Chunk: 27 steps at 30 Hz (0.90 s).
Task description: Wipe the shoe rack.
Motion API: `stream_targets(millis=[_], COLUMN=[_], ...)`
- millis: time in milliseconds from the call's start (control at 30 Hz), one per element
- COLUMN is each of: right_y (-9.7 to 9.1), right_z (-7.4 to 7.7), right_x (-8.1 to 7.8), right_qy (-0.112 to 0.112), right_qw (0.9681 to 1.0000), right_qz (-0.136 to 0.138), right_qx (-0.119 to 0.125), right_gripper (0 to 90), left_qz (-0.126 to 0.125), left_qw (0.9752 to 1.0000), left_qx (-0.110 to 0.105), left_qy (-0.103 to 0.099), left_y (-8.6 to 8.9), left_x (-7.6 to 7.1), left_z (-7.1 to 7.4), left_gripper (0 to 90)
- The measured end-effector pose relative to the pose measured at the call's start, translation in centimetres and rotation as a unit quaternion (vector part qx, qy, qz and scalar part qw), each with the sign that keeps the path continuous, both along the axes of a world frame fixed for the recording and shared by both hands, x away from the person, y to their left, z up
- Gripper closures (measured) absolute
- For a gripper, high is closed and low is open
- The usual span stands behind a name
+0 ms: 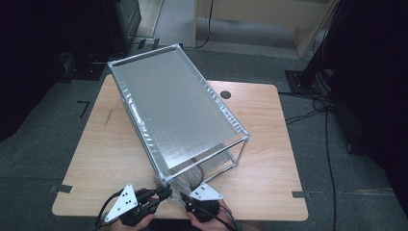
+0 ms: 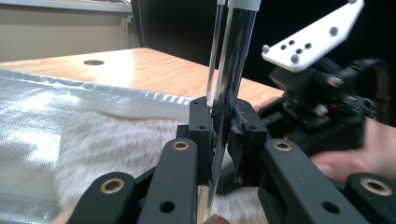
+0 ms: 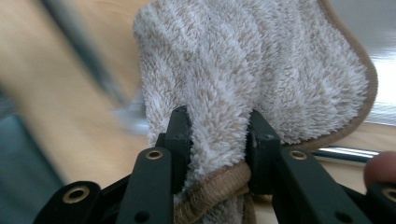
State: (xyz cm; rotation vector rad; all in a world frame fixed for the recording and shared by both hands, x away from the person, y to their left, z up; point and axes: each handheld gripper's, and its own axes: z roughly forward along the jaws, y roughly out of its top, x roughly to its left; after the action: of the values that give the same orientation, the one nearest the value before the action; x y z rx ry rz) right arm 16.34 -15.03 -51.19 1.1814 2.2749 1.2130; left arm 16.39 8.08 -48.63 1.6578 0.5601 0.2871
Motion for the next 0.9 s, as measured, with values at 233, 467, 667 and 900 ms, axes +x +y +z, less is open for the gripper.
stream_targets(millis=[233, 467, 667, 900], right_y=[0.7, 1.0, 0.9, 1.1], right_z=[0.5, 0.9, 0.0, 0.3], right_x=[-0.5, -0.8, -0.1, -0.5], right_qy=[-0.002, -0.022, 0.003, -0.004], right_qw=[0.9999, 0.9996, 0.9999, 0.9999], right_qz=[0.005, 0.017, 0.010, 0.014], right_qx=[0.016, 0.004, -0.006, -0.001], right_gripper=[68.8, 68.7, 68.5, 69.1], left_qz=[0.002, 0.001, 0.002, 0.001], left_qw=[1.0000, 1.0000, 1.0000, 1.0000], left_qx=[0.000, -0.001, -0.001, -0.003], left_qy=[0.000, 0.004, 0.004, 0.005], left_y=[-0.1, -0.2, -0.2, -0.2], left_x=[0.0, 0.0, -0.1, 0.0], left_z=[0.0, 0.0, 0.0, 0.0], left_gripper=[80.6, 80.5, 80.5, 79.8])
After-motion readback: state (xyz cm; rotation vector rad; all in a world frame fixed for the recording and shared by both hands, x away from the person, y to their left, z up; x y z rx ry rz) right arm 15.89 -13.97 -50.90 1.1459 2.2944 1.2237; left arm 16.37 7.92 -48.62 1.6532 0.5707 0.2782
